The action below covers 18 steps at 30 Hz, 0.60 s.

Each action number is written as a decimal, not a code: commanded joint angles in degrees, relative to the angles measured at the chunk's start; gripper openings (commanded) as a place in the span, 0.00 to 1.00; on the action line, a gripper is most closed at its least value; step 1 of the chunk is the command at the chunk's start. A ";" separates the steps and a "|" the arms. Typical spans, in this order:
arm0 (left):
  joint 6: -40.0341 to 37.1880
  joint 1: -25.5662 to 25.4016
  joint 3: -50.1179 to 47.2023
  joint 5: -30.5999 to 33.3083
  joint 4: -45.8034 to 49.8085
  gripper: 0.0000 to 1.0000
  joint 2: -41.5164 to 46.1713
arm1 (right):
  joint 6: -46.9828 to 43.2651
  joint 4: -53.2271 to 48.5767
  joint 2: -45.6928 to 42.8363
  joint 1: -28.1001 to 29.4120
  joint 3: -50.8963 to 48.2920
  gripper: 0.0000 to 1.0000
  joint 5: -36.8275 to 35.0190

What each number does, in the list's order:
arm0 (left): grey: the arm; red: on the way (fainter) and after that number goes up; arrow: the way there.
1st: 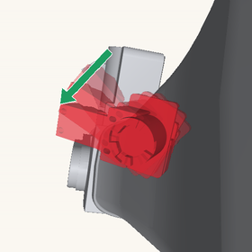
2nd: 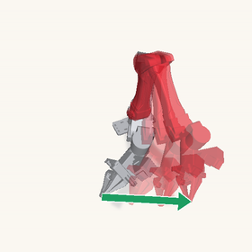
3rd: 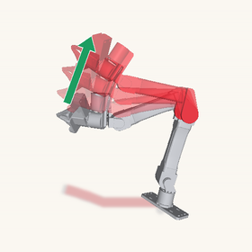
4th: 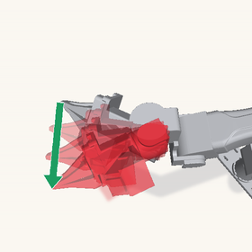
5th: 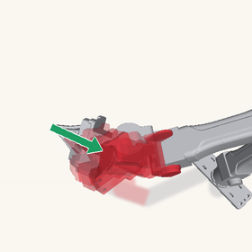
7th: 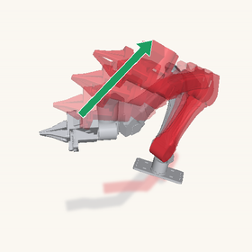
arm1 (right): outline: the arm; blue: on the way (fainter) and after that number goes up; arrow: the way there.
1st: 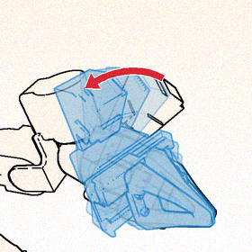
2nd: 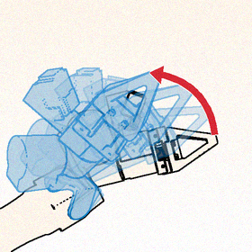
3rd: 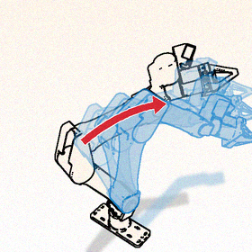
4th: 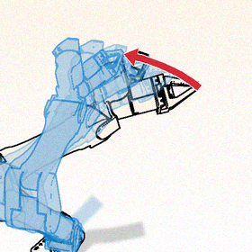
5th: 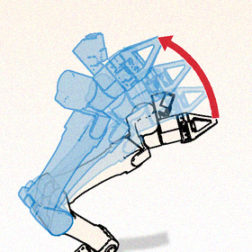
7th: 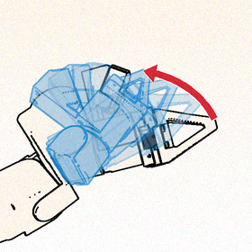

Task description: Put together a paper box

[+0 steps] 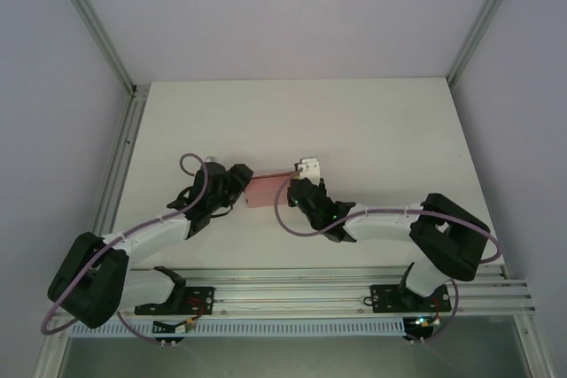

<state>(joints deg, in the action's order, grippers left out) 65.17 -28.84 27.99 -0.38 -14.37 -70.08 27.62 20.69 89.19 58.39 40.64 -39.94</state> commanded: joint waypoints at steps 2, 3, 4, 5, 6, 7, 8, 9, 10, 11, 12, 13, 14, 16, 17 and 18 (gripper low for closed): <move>-1.76 -1.00 -4.79 3.31 6.98 0.53 -1.35 | 1.04 -14.82 -0.76 1.34 -0.13 0.30 7.40; -2.45 -1.17 -5.07 3.69 6.99 0.52 -1.32 | 0.91 -15.87 -1.49 1.31 0.87 0.34 7.20; -3.11 -1.65 -5.34 4.33 7.11 0.51 -1.26 | 0.80 -16.68 -2.42 1.25 1.94 0.40 7.01; -3.37 -1.91 -5.67 4.83 6.92 0.50 -1.30 | 0.61 -16.78 -3.11 1.14 2.69 0.48 7.08; -4.03 -2.16 -6.20 4.99 5.86 0.49 -1.32 | 0.51 -16.96 -3.74 1.07 3.56 0.55 7.14; -4.54 -2.47 -6.73 5.40 5.18 0.49 -1.28 | 0.27 -17.36 -4.33 0.94 4.53 0.57 7.34; -4.89 -2.67 -7.07 5.81 4.94 0.48 -1.20 | -0.05 -17.67 -4.70 0.80 5.40 0.60 7.38; -5.51 -2.79 -7.32 5.91 4.67 0.47 -1.18 | -0.10 -18.24 -5.00 0.69 6.25 0.62 7.22; -5.90 -3.06 -7.52 6.43 4.54 0.46 -0.96 | 0.19 -19.13 -5.16 0.42 7.08 0.64 7.00; -6.23 -3.33 -7.82 6.81 4.45 0.46 -0.86 | 0.65 -20.10 -5.37 0.13 7.70 0.66 6.77; -6.65 -3.41 -7.99 6.94 4.37 0.46 -0.63 | 1.57 -21.28 -5.74 -0.21 8.49 0.71 6.78; -6.98 -3.58 -8.18 7.04 4.35 0.45 -0.49 | 2.44 -22.21 -6.13 -0.53 8.87 0.75 6.80; -6.99 -3.73 -8.31 7.44 4.39 0.45 -0.40 | 2.80 -22.44 -6.59 -0.82 8.97 0.76 6.94; -7.42 -4.03 -8.64 7.61 4.04 0.46 -0.28 | 3.06 -21.28 -8.45 -1.58 8.55 0.77 8.72; -7.54 -4.14 -8.76 7.55 3.66 0.45 -0.37 | 2.53 -19.38 -9.26 -1.82 7.87 0.80 9.19; -7.74 -4.12 -9.06 7.25 2.84 0.45 -0.39 | 1.68 -16.96 -10.06 -2.05 6.97 0.85 9.58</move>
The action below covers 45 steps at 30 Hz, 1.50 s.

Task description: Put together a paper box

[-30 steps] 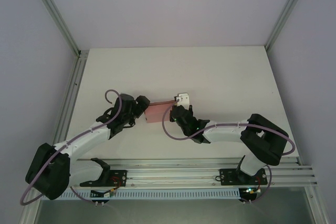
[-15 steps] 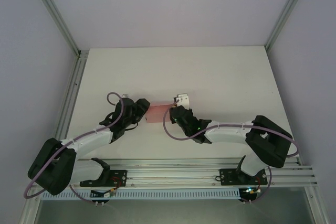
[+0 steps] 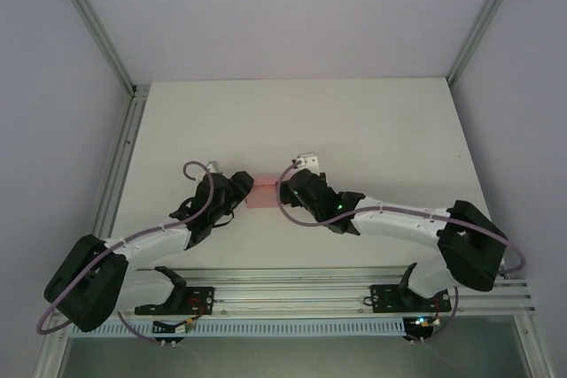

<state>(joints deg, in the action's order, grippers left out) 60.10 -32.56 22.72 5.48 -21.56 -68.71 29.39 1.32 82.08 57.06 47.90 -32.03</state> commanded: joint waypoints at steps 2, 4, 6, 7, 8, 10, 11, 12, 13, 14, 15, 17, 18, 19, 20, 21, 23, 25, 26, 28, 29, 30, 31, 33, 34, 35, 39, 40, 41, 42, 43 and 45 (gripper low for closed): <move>-2.90 -0.54 -4.13 0.87 8.92 0.45 -2.55 | -0.17 5.02 -3.35 -1.91 -1.08 0.87 2.32; -2.95 -0.49 -4.21 0.60 8.27 0.45 -3.13 | 1.27 4.35 -2.22 -4.34 -0.55 0.86 4.84; -3.10 -0.57 -4.10 0.17 8.05 0.45 -3.51 | 2.61 3.21 -0.03 -6.77 0.21 0.82 8.47; -3.30 -0.58 -3.95 -0.04 8.07 0.45 -3.58 | 3.10 2.98 1.10 -7.63 0.43 0.78 9.59; -3.49 -0.59 -3.77 -0.04 8.35 0.45 -3.51 | 3.22 2.97 2.25 -8.20 0.36 0.73 10.79; -3.58 -0.58 -3.76 0.11 8.69 0.45 -3.31 | 2.93 4.27 3.63 -8.61 -1.00 0.69 11.93; -3.47 -0.64 -3.82 0.24 8.77 0.45 -3.21 | 3.00 4.89 4.09 -8.73 -2.08 0.67 12.43; -3.50 -0.58 -3.86 0.37 8.91 0.45 -3.12 | 2.75 5.95 4.37 -8.79 -3.34 0.67 13.14; -3.49 -0.58 -3.95 0.31 8.91 0.45 -3.02 | 2.56 7.39 4.57 -8.73 -5.03 0.66 13.31; -3.50 -0.63 -4.06 0.20 8.91 0.45 -2.96 | 2.73 8.78 4.95 -8.77 -6.99 0.65 13.23; -3.42 -0.58 -4.23 0.11 8.88 0.45 -2.89 | 2.42 10.03 5.38 -8.71 -8.76 0.61 13.02; -3.41 -0.58 -4.36 0.11 9.21 0.45 -2.52 | 3.48 11.31 6.44 -8.85 -11.78 0.56 12.08; -3.41 -0.58 -4.37 0.22 9.55 0.45 -2.19 | 3.31 12.25 6.97 -8.88 -13.27 0.55 12.25; -3.49 -0.61 -4.40 0.27 9.86 0.45 -1.91 | 3.81 12.92 7.35 -8.80 -14.43 0.55 12.26; -3.67 -0.59 -4.29 0.16 10.17 0.45 -1.48 | 3.86 13.87 7.87 -8.82 -15.67 0.54 12.26; -3.70 -0.58 -4.13 0.19 10.44 0.46 -1.04 | 3.79 14.45 8.31 -8.80 -16.55 0.53 12.12; -4.04 -0.59 -3.66 0.09 11.16 0.47 0.15 | 3.96 13.85 8.48 -8.81 -17.56 0.52 11.11; -4.02 -0.58 -2.97 -0.20 12.13 0.53 1.42 | 3.75 14.59 8.26 -8.76 -18.42 0.51 11.07; -4.21 -0.58 -2.62 -0.28 12.41 0.54 2.17 | 3.34 15.61 8.31 -8.77 -18.97 0.51 11.11; -3.87 -0.62 -2.32 -0.37 12.43 0.60 3.61 | 3.57 16.52 8.59 -8.75 -19.82 0.51 10.95; -3.72 -0.56 -2.14 -0.24 12.25 0.62 4.44 | 3.55 17.15 8.91 -8.79 -20.11 0.50 11.03; -3.52 -0.49 -1.99 -0.11 12.16 0.65 5.18 | 3.57 17.45 9.18 -8.74 -20.29 0.50 11.17; -3.47 -0.33 -1.69 -0.03 11.92 0.67 5.83 | 3.73 17.70 9.47 -8.71 -20.36 0.50 11.21; -3.96 0.20 -0.90 -0.41 11.56 0.73 6.80 | 3.75 18.10 9.93 -8.77 -20.28 0.50 11.64; -4.34 0.65 -0.43 -0.78 11.62 0.73 7.24 | 3.75 18.12 10.07 -8.72 -20.12 0.50 11.82; -4.30 1.30 -0.06 -1.27 11.76 0.73 7.59 | 3.67 18.10 10.20 -8.72 -19.85 0.50 11.97; -3.24 3.73 -1.88 -5.37 9.44 0.74 8.40 | 3.48 17.35 10.46 -8.80 -19.07 0.50 12.51; -2.72 4.17 -2.89 -6.03 8.89 0.74 8.59 | 3.39 17.29 10.55 -8.70 -18.91 0.50 12.66; -2.28 4.58 -4.10 -6.37 7.70 0.74 8.81 | 3.57 17.08 10.63 -8.72 -18.75 0.50 12.70; -2.22 4.84 -5.47 -7.10 5.57 0.73 8.87 | 3.73 16.92 10.80 -8.76 -18.64 0.50 12.79; -2.39 5.13 -6.65 -7.68 3.64 0.73 8.78 | 3.83 16.78 10.88 -8.74 -18.55 0.50 12.97; -4.64 5.22 -7.49 -8.69 2.09 0.67 8.04 | 4.00 16.61 11.15 -8.74 -18.46 0.50 13.13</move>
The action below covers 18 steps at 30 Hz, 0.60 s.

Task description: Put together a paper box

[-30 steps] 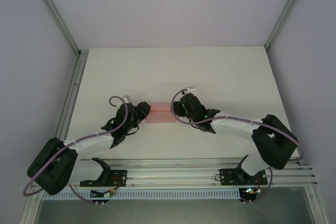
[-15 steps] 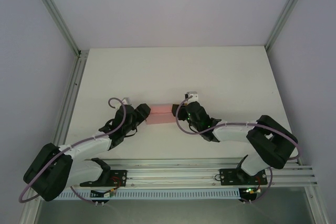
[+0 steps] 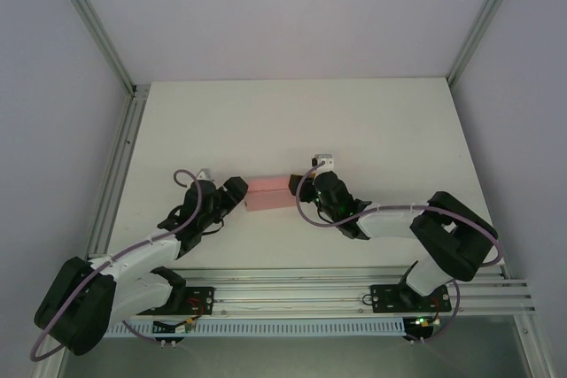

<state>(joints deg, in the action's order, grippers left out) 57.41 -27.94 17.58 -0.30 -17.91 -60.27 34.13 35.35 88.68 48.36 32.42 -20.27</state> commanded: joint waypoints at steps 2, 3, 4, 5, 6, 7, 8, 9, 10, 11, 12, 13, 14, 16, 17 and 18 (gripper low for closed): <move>-4.14 0.64 -2.74 -3.63 -1.65 0.55 -1.19 | -0.52 -17.51 4.72 -0.05 -2.98 0.50 1.48; -4.71 0.60 -3.14 -3.62 -1.98 0.49 -1.50 | -0.36 -17.64 4.74 -0.03 -2.98 0.50 1.39; -4.76 0.60 -3.79 -3.36 -2.25 0.42 -1.81 | -0.17 -17.52 4.74 -0.04 -2.98 0.50 1.38; -4.93 0.62 -4.54 -3.33 -2.97 0.38 -2.01 | 0.05 -17.43 4.82 -0.03 -3.07 0.50 1.45; -5.11 0.67 -5.35 -3.18 -4.06 0.36 -2.32 | 0.19 -17.30 4.92 -0.07 -3.15 0.50 1.46; -4.70 0.68 -6.09 -3.01 -4.88 0.34 -2.66 | 0.30 -17.16 5.09 -0.07 -3.11 0.51 1.44; -5.03 0.63 -6.86 -3.28 -5.93 0.31 -3.11 | 0.41 -17.16 5.31 -0.05 -3.16 0.51 1.45; -5.38 0.69 -7.44 -3.56 -6.74 0.30 -3.64 | 0.41 -17.17 5.51 -0.05 -3.11 0.51 1.54; -5.80 0.67 -7.80 -3.53 -6.87 0.24 -4.26 | 0.54 -17.16 5.71 -0.04 -3.05 0.50 1.46; -7.10 0.63 -7.97 -3.90 -7.23 0.20 -4.99 | 0.58 -17.01 5.87 -0.03 -3.07 0.50 1.55; -7.77 0.65 -8.37 -3.93 -7.75 0.17 -5.90 | 0.42 -16.83 5.97 -0.07 -3.00 0.51 1.65; -8.28 0.61 -8.82 -3.97 -8.45 0.13 -6.89 | 0.33 -16.73 6.17 -0.02 -2.96 0.51 1.71; -9.71 0.61 -9.26 -4.63 -9.97 0.10 -7.94 | 0.19 -16.64 6.45 -0.02 -2.89 0.50 1.65; -11.91 0.61 -9.41 -5.55 -10.77 0.08 -9.68 | -0.24 -16.55 7.00 -0.05 -2.71 0.50 1.47; -13.16 0.28 -9.41 -5.55 -11.14 0.07 -10.31 | -0.42 -16.54 7.20 -0.03 -2.71 0.50 1.31; -14.24 -0.06 -9.28 -4.91 -11.36 0.04 -11.11 | -0.56 -16.36 7.38 -0.04 -2.79 0.49 0.99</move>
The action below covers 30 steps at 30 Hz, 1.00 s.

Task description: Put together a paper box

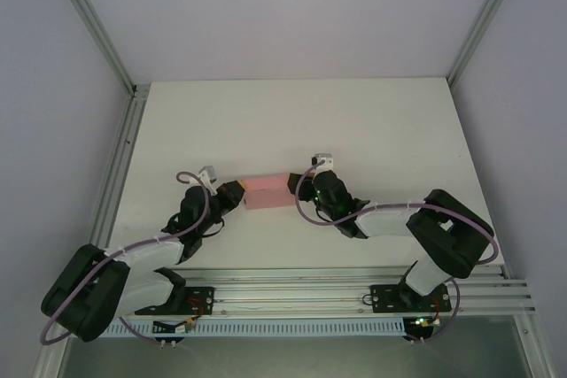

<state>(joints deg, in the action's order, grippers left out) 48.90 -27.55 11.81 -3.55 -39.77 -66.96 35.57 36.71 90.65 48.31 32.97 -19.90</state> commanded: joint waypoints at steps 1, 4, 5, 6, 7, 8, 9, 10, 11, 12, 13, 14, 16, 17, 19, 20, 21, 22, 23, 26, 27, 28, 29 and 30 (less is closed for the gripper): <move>-6.84 -1.19 -3.21 -0.84 10.78 0.00 -5.36 | -2.23 -17.03 5.50 -0.04 -3.57 0.49 0.48; -10.51 -4.69 -2.15 3.09 11.53 0.00 -8.66 | -2.77 -15.17 5.53 -0.07 -4.39 0.47 0.30; -11.70 -5.46 -1.90 2.96 10.73 0.00 -9.87 | -2.82 -14.78 5.52 -0.06 -4.64 0.47 0.37; -11.94 -5.99 -1.66 2.67 9.83 0.00 -10.83 | -2.92 -14.61 5.42 -0.12 -4.69 0.47 0.39; -11.76 -6.17 -1.78 2.31 8.57 0.00 -11.38 | -3.01 -14.47 5.32 -0.08 -4.81 0.47 0.47; -11.66 -6.21 -2.07 1.74 6.71 0.00 -11.40 | -3.05 -14.39 5.17 -0.13 -4.85 0.47 0.48; -11.57 -6.20 -2.20 1.64 5.72 0.00 -10.83 | -3.27 -14.30 4.99 -0.06 -4.85 0.47 0.48; -11.59 -6.24 -1.90 1.89 6.29 0.02 -9.96 | -3.39 -14.38 4.82 -0.08 -4.84 0.47 0.40; -11.63 -6.22 -1.46 1.99 7.42 0.04 -8.72 | -3.44 -14.19 4.56 -0.13 -4.86 0.47 0.30; -11.80 -6.20 -0.80 2.31 9.16 0.10 -7.22 | -3.85 -13.91 4.28 -0.06 -4.87 0.47 0.30; -11.99 -6.20 -0.23 2.24 10.70 0.15 -5.84 | -4.19 -13.92 3.99 -0.07 -4.69 0.47 0.30; -12.24 -6.20 0.31 2.14 12.09 0.21 -4.32 | -4.45 -14.30 3.61 -0.10 -4.24 0.47 0.38; -12.24 -6.20 1.89 2.58 15.92 0.32 -1.22 | -5.05 -16.54 2.41 -0.09 -2.46 0.50 0.97; -12.36 -6.28 2.85 2.56 17.53 0.38 0.34 | -4.96 -18.67 1.72 -0.08 -1.06 0.52 0.95; -11.56 -6.21 5.05 3.99 21.49 0.56 3.32 | -5.03 -23.07 0.49 -0.06 1.96 0.54 0.68; -11.20 -6.19 6.48 4.85 23.56 0.71 4.80 | -5.61 -24.67 -0.14 -0.15 3.50 0.56 1.02; -11.10 -6.11 7.79 5.64 25.40 0.83 6.03 | -5.78 -26.44 -0.66 -0.07 5.12 0.56 0.92; -10.90 -6.11 9.19 6.53 27.10 0.93 7.01 | -6.22 -28.23 -1.15 -0.19 6.81 0.57 1.24; -11.30 -6.12 10.61 7.16 28.29 1.00 7.91 | -6.99 -29.90 -1.58 -0.15 8.68 0.58 1.61; -11.79 -5.99 15.49 10.61 33.67 1.00 9.75 | -9.43 -33.94 -3.02 -0.62 13.77 0.64 2.76; -12.11 -5.79 17.34 12.04 35.98 1.00 10.11 | -10.10 -35.40 -3.51 -1.02 15.53 0.65 3.47; -12.49 -5.47 19.26 13.38 38.51 1.00 10.42 | -11.02 -36.27 -3.95 -1.37 16.96 0.68 4.15; -12.84 -5.04 21.64 15.16 41.76 1.00 10.62 | -12.53 -36.70 -4.50 -1.86 18.41 0.73 5.72; -12.94 -4.36 23.84 16.93 45.17 1.00 10.67 | -14.52 -36.71 -4.86 -2.51 19.55 0.80 8.02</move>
<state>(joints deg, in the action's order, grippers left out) 37.60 -33.04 30.33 7.29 -5.74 -57.65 26.65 7.16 88.44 46.85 48.73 -17.02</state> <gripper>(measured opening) 0.997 0.773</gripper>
